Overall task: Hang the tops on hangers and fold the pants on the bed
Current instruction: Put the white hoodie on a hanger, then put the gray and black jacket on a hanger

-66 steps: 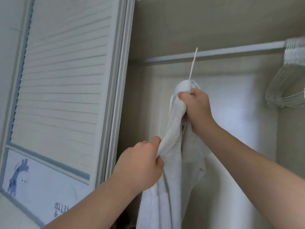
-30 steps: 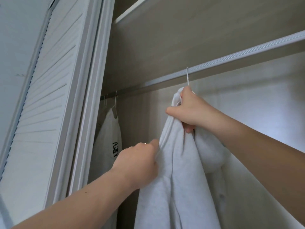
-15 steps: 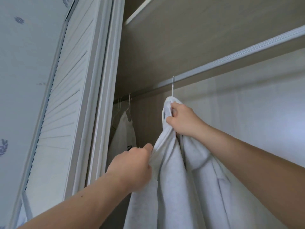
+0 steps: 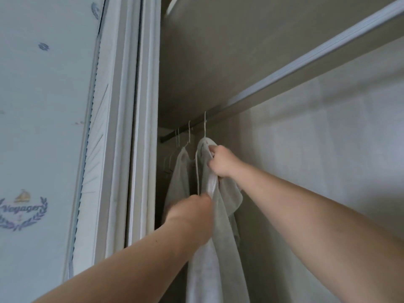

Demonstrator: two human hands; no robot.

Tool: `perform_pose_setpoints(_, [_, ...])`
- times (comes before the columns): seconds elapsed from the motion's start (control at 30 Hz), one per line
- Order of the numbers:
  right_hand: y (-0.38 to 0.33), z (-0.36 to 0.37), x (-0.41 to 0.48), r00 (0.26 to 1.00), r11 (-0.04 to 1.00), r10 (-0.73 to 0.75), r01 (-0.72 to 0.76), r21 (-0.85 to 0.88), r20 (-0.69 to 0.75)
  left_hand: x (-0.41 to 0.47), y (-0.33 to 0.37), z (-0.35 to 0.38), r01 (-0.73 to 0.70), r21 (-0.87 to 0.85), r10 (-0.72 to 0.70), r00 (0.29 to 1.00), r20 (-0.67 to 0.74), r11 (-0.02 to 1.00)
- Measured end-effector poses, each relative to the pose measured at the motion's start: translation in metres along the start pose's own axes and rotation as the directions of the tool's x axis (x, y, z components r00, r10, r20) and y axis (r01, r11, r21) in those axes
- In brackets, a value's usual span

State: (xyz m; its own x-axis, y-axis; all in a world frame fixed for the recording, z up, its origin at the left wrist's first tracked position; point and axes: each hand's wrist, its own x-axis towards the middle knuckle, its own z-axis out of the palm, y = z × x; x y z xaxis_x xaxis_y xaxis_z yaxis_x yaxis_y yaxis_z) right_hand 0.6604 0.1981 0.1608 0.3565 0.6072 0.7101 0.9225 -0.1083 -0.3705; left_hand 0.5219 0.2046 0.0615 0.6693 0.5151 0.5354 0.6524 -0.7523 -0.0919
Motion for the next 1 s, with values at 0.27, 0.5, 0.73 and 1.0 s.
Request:
perform_pose_setpoints(0.27, [-0.004,0.041,0.031,0.994,0.984,0.077,-0.088,0.152,0.083,0.008,-0.006,0.002,0.117,0.227,-0.15,0.979,0.136,0.967])
perform_pose_setpoints(0.5, [0.024,0.04,0.008,1.0,0.965,0.014,-0.021,0.263,0.026,-0.01,-0.001,0.0,0.048,0.199,-0.069,0.993,0.099,0.979])
perform_pose_setpoints(0.73, [0.033,0.022,-0.07,0.987,0.974,-0.132,0.145,0.172,-0.089,-0.064,-0.003,-0.015,-0.129,0.3,0.145,0.989,-0.03,0.945])
perform_pose_setpoints(1.0, [-0.017,0.019,-0.204,0.984,0.974,-0.18,0.178,-0.138,0.0,-0.205,-0.055,-0.031,-0.234,0.366,0.324,0.923,-0.208,0.901])
